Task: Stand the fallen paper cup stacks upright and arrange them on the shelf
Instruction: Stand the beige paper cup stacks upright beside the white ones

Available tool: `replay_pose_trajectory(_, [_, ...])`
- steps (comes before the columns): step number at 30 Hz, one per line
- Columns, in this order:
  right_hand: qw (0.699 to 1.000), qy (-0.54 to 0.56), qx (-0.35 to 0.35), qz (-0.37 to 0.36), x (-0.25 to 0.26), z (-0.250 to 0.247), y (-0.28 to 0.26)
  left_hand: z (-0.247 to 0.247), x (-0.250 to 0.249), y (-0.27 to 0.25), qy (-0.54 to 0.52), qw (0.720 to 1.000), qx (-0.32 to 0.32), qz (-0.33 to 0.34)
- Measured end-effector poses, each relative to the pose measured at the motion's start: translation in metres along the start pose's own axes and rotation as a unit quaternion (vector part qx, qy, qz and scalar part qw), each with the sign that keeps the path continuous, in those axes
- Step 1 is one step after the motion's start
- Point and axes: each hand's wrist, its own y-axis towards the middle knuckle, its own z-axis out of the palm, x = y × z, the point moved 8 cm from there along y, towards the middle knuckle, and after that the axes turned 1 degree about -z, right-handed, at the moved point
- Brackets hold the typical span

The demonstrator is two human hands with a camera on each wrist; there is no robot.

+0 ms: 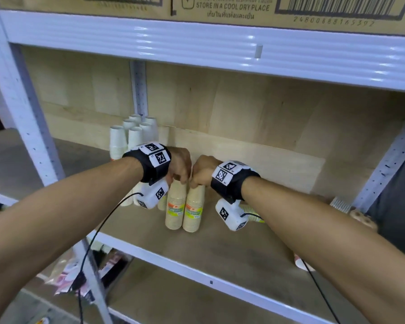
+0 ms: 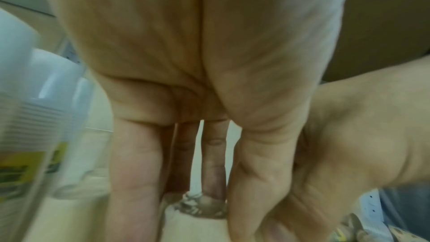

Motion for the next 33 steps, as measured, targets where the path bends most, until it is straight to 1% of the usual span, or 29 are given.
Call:
replay_pose_trajectory(2, [1.000, 0.001, -0.003, -0.016, 0.015, 0.003, 0.002, 0.001, 0.018, -0.006, -0.012, 1.000, 0.008, -0.015])
replay_pose_trajectory(7, [0.999, 0.009, -0.027, -0.044, 0.037, 0.007, 0.007, -0.007, 0.050, -0.017, -0.012, 0.999, -0.041, -0.034])
replay_pose_trajectory(12, [0.997, 0.012, -0.047, -0.068, 0.048, 0.005, 0.007, -0.008, 0.066, -0.019, -0.038, 0.997, -0.064, -0.034])
replay_pose_trajectory(15, [0.995, 0.027, -0.050, -0.082, 0.049, 0.008, 0.007, -0.005, 0.072, -0.016, -0.023, 0.997, -0.069, -0.033])
replay_pose_trajectory(22, [0.995, 0.010, -0.052, -0.083, 0.056, 0.013, 0.014, -0.003, 0.080, -0.009, -0.007, 0.996, -0.083, -0.032])
replay_pose_trajectory(29, [0.992, 0.030, -0.055, -0.105, 0.055, 0.008, 0.011, -0.009, 0.078, -0.008, 0.002, 0.995, -0.103, -0.006])
replay_pose_trajectory(33, [0.995, 0.045, -0.051, -0.066, 0.046, 0.006, 0.017, -0.021, 0.078, -0.008, -0.014, 0.992, -0.124, -0.008])
